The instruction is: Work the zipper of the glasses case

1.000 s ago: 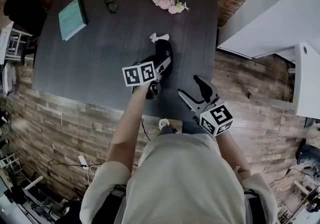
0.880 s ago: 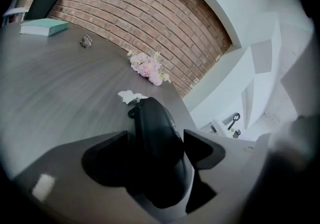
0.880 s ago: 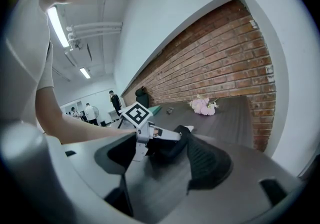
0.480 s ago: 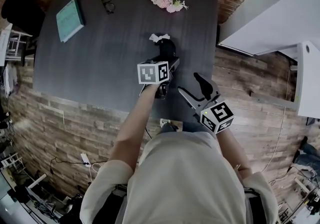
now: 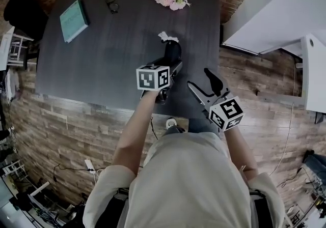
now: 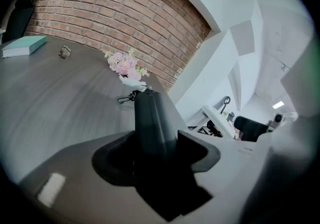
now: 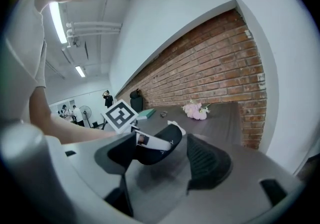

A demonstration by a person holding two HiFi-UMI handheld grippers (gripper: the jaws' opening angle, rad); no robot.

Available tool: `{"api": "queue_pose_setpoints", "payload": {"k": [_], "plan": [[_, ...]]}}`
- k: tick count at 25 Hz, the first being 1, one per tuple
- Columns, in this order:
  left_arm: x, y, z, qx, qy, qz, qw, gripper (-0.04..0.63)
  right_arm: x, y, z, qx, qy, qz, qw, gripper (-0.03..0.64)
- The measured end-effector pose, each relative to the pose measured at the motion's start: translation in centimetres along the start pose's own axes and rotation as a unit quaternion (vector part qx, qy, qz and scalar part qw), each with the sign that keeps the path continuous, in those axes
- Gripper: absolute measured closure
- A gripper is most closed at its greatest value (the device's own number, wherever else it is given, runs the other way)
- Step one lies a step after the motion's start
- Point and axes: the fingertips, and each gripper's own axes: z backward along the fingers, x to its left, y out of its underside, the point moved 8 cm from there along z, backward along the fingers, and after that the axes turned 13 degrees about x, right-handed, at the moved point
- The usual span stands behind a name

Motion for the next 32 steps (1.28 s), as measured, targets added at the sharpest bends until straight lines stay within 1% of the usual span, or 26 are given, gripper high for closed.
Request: {"api": "queue_pose_setpoints", "payload": {"k": [3, 5, 9, 14, 18, 23, 25, 27, 28, 30, 31, 32], "plan": [[-1.4, 1.5, 3.0, -0.019, 0.033, -0.003, 0.9993, 0.336, 0.9, 0.0, 0.8, -0.005, 0.014, 0.013, 1.0, 0.312], [-2.6, 2.6, 5.1, -0.03, 0.056, -0.008, 0.9979, 0.336, 1.6, -0.1, 1.3, -0.003, 0.017, 0.031, 0.999, 0.318], [-5.0, 5.1, 9.7, -0.044, 0.09, -0.032, 0.9945, 0.336, 3.8, -0.7, 2.0, 0.009, 0.017, 0.098, 0.995, 0.325], [-7.4, 8.5, 15.2, -0.065, 0.104, -0.064, 0.9904, 0.336, 7.4, -1.4, 2.6, 0.027, 0.027, 0.193, 0.981, 0.325], [-9.2, 11.6, 19.2, -0.08, 0.117, -0.083, 0.9865, 0.336, 10.3, -1.7, 3.1, 0.031, 0.028, 0.247, 0.968, 0.327], [-10.8, 15.4, 22.9, -0.087, 0.121, -0.102, 0.9836, 0.336, 13.6, -2.0, 3.6, 0.023, 0.026, 0.309, 0.951, 0.338], [-11.3, 16.7, 23.9, -0.085, 0.127, -0.106, 0.9826, 0.336, 14.8, -2.2, 3.9, 0.018, 0.021, 0.333, 0.942, 0.341], [-11.8, 18.0, 24.5, -0.081, 0.133, -0.112, 0.9814, 0.336, 16.0, -2.4, 4.2, 0.017, 0.013, 0.365, 0.931, 0.341], [-12.1, 18.7, 24.8, -0.079, 0.134, -0.115, 0.981, 0.336, 16.7, -2.4, 4.3, 0.02, 0.009, 0.385, 0.923, 0.342], [-12.4, 19.9, 25.4, -0.076, 0.137, -0.12, 0.9803, 0.336, 17.9, -2.4, 4.6, 0.031, 0.003, 0.43, 0.902, 0.347], [-12.5, 20.3, 25.6, -0.075, 0.14, -0.122, 0.9798, 0.336, 18.6, -2.4, 4.8, 0.036, -0.003, 0.451, 0.892, 0.357], [-12.6, 20.8, 25.8, -0.074, 0.143, -0.125, 0.9791, 0.336, 19.2, -2.2, 5.0, 0.04, -0.01, 0.471, 0.881, 0.385]]}}
